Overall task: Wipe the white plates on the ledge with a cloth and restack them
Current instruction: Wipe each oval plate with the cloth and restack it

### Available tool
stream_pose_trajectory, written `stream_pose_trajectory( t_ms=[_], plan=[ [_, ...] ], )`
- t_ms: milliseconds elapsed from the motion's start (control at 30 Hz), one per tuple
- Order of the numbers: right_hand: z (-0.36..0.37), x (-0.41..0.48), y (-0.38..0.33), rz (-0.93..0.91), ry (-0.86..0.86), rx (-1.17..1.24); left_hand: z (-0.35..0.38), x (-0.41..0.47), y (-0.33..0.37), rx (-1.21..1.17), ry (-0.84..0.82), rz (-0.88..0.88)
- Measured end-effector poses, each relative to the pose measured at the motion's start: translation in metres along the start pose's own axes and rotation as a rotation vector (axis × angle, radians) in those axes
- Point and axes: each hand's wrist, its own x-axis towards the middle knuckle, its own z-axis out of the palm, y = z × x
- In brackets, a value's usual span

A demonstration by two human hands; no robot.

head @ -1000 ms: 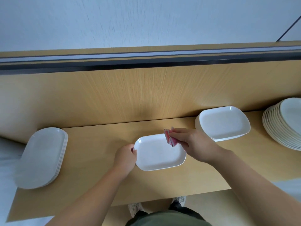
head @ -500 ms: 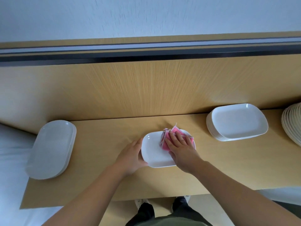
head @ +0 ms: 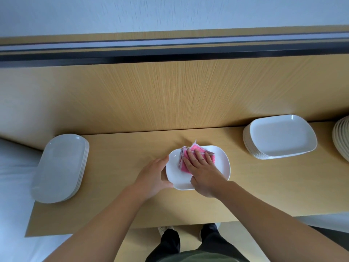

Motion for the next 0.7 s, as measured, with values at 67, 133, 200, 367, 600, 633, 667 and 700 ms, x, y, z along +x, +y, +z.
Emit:
stream_pose_trajectory(
  t_ms=[67,133,200,367,600,633,667,700],
  plan=[
    [-0.003,0.002,-0.003,-0.039,-0.009,-0.004,0.000,0.000,-0.001,-0.008,0.003,-0.003],
    [-0.006,0.004,-0.006,-0.079,-0.006,-0.001,0.001,0.001,-0.002,-0.003,0.010,0.001],
    [-0.010,0.007,-0.009,-0.116,-0.017,-0.006,0.001,0.002,-0.002,0.006,0.015,0.002],
    [-0.013,0.011,-0.012,-0.179,-0.040,-0.073,0.002,0.005,-0.005,0.018,0.015,-0.011],
    [-0.020,0.009,-0.011,-0.268,-0.102,-0.111,0.003,0.005,-0.006,0.043,0.041,0.033],
    [-0.019,0.008,-0.011,-0.283,-0.110,-0.115,0.003,0.005,-0.006,0.042,0.041,0.042],
    [-0.019,0.007,-0.010,-0.299,-0.113,-0.121,0.004,0.005,-0.007,0.043,0.041,0.048],
    [-0.019,0.006,-0.011,-0.309,-0.113,-0.122,0.004,0.005,-0.006,0.046,0.045,0.058]
  ],
)
